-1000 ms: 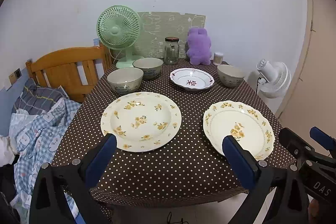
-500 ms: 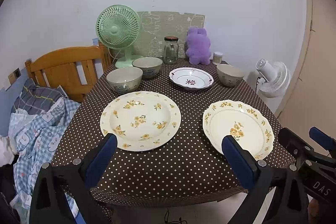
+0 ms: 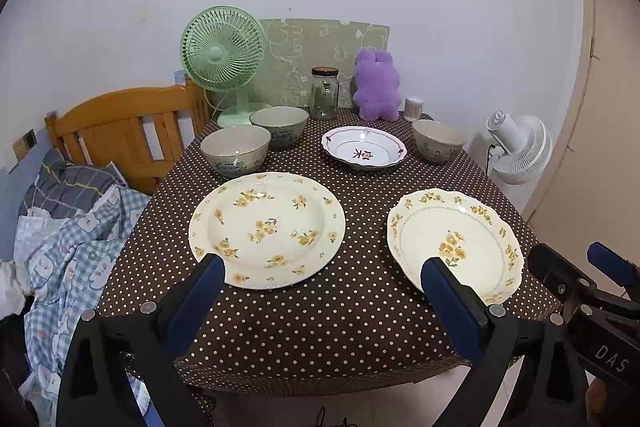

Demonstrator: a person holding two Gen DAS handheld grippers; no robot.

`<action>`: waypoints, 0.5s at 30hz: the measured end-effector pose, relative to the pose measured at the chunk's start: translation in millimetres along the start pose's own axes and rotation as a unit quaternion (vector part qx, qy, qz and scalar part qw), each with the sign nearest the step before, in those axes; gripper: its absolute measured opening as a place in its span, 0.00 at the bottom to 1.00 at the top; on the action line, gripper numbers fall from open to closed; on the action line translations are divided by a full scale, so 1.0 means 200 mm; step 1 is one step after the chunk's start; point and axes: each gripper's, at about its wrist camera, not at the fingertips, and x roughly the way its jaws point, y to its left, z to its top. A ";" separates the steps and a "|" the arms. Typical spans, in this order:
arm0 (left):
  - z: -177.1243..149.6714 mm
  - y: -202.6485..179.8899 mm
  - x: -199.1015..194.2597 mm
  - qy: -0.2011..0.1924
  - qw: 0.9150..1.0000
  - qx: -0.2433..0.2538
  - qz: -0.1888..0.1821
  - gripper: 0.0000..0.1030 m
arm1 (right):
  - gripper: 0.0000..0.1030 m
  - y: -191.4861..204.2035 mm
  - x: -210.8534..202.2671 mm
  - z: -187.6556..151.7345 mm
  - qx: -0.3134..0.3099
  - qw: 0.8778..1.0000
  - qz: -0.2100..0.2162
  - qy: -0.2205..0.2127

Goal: Organize plates and bowls

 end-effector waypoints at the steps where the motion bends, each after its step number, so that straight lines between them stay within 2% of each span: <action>1: 0.00 0.00 0.00 0.001 1.000 0.000 -0.001 0.96 | 0.97 0.00 0.00 0.00 0.000 1.000 -0.001 0.000; 15: 0.07 -0.03 0.09 0.008 1.000 0.017 -0.022 0.93 | 0.96 -0.05 0.06 0.06 0.027 0.999 -0.031 0.012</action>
